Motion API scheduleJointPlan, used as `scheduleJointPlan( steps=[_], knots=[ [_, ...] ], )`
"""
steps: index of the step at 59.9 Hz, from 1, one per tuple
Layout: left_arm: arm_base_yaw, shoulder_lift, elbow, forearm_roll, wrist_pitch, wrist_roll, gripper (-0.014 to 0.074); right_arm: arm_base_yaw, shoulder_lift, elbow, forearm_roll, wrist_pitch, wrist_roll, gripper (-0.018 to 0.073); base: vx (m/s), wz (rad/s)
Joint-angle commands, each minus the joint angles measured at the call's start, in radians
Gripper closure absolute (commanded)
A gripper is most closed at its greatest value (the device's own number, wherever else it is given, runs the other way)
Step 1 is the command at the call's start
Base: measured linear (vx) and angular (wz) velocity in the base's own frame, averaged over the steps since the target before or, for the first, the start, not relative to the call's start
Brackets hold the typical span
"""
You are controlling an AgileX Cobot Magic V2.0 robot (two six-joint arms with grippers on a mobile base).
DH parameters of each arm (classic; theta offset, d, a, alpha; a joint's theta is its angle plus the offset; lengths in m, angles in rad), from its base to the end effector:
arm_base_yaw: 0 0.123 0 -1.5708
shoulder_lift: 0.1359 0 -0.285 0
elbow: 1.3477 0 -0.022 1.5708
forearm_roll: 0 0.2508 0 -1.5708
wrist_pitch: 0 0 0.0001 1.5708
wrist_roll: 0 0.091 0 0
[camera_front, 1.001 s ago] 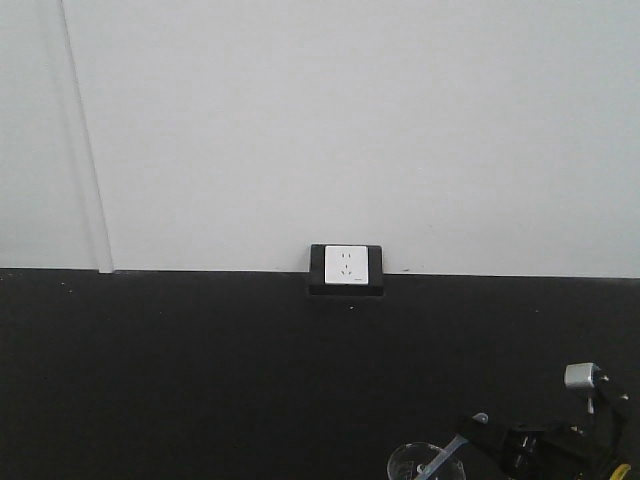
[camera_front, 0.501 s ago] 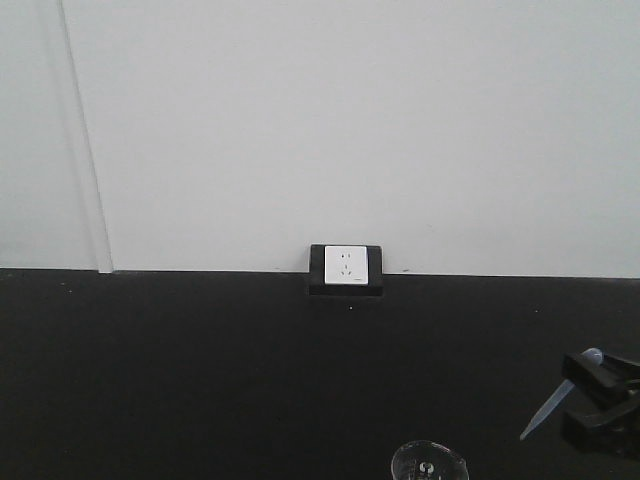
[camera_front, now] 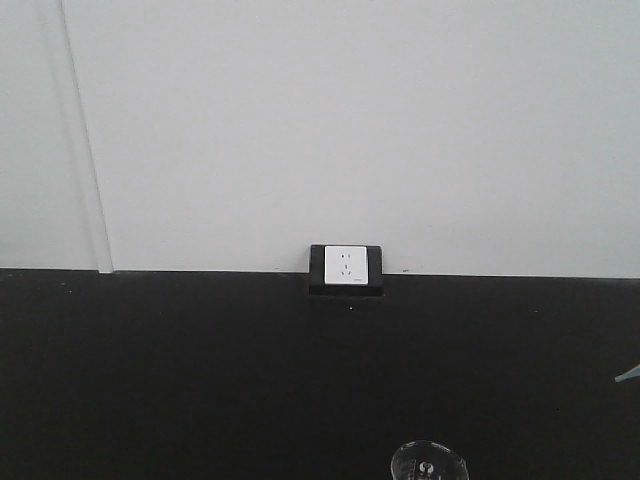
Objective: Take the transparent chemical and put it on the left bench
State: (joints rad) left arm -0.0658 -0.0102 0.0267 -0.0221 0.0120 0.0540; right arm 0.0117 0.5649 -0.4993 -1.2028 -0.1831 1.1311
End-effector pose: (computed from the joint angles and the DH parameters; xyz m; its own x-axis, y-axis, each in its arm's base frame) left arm 0.0566 -0.0038 0.2036 0.0606 0.0280 -0.9978 0.0641 0.9974 0.0319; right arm 0.1216 0.0168 0.3420 0.0997 -0.0638 -0.9930 -0.1745 0.9813 -0.0806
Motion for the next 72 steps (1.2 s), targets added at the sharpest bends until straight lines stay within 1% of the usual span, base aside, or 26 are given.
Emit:
scheduleJointPlan(
  steps=[1, 10, 19, 72],
  knots=[
    [-0.002, -0.019, 0.016, -0.001, -0.078, -0.008, 0.0600, -0.004, -0.053, 0.031, -0.018, -0.008, 0.038, 0.0562, 0.00, 0.00],
    [-0.002, -0.019, 0.016, -0.001, -0.078, -0.008, 0.0600, -0.004, -0.139, 0.097, -0.019, -0.008, 0.056, 0.0562, 0.00, 0.00],
    [-0.002, -0.019, 0.016, -0.001, -0.078, -0.008, 0.0600, -0.004, -0.164, 0.125, -0.045, -0.008, 0.056, 0.0562, 0.00, 0.00],
    [-0.002, -0.019, 0.016, -0.001, -0.078, -0.008, 0.0600, -0.004, -0.164, 0.130, -0.054, -0.015, 0.056, 0.0562, 0.00, 0.00]
  ],
)
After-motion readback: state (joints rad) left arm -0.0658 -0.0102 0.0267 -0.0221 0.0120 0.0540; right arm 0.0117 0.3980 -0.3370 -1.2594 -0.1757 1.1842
